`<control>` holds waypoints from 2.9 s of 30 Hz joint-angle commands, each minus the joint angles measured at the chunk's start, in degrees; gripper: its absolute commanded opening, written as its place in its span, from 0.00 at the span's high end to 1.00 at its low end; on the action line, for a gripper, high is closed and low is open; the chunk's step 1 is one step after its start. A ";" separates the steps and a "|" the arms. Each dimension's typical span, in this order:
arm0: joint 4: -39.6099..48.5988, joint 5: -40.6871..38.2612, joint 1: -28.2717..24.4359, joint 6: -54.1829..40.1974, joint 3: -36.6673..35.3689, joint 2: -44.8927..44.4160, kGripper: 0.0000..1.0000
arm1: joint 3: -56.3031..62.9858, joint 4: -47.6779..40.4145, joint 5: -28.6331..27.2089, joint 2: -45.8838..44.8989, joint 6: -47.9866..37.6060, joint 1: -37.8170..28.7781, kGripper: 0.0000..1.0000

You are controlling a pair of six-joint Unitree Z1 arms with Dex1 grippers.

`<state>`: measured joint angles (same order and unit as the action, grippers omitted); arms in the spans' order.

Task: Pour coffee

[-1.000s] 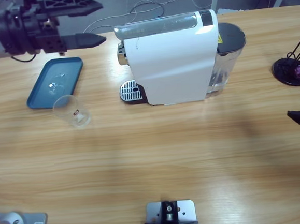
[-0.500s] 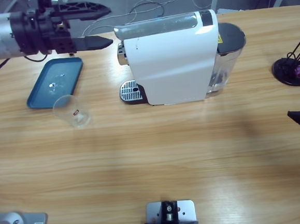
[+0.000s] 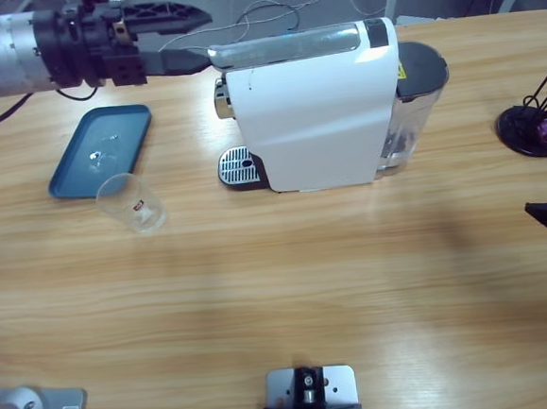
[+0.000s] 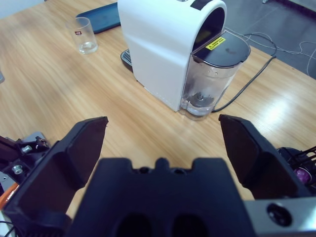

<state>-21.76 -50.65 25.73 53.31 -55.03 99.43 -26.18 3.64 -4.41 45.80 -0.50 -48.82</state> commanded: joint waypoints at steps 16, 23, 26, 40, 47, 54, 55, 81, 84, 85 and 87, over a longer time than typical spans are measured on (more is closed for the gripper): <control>7.43 2.23 2.85 -5.02 -10.34 -5.74 0.54 | 1.36 0.77 -0.49 -2.17 -1.75 -0.22 0.00; 37.89 36.54 8.58 -36.13 -8.41 -25.64 0.09 | -11.26 20.32 -10.58 4.79 -12.60 2.87 0.00; 44.24 48.63 12.03 -43.39 -3.03 -32.07 0.02 | -15.69 24.57 -9.40 9.87 -18.17 16.55 0.00; 45.43 55.31 13.20 -47.24 19.37 -51.34 0.11 | -9.36 10.07 -6.01 28.25 -27.50 33.46 0.46; 39.37 56.24 13.20 -47.42 23.04 -49.24 0.11 | -9.26 7.91 -8.33 34.85 -27.54 34.85 0.46; 38.72 56.45 13.22 -47.42 23.57 -50.09 0.11 | -8.63 4.73 -9.52 39.80 -27.33 39.38 0.45; 38.70 56.45 13.26 -47.42 23.57 -49.95 0.11 | -8.59 4.18 -9.45 40.51 -27.27 39.42 0.45; 38.63 56.63 13.29 -47.42 23.50 -49.60 0.11 | -1.91 -14.92 -11.65 48.84 -26.68 39.35 0.46; 38.63 56.63 13.29 -47.42 23.48 -49.60 0.11 | -2.03 -16.21 -11.83 50.67 -26.92 39.35 0.46; 38.63 56.63 13.27 -47.42 23.50 -49.60 0.11 | -1.98 -16.56 -11.92 51.18 -26.92 39.33 0.46; 38.63 56.63 13.24 -47.42 23.50 -49.51 0.11 | -1.86 -17.35 -12.20 52.04 -26.92 39.33 0.46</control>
<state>17.42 5.05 38.28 6.56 -33.60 49.75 -29.18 -11.23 -15.15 92.90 -27.35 -10.13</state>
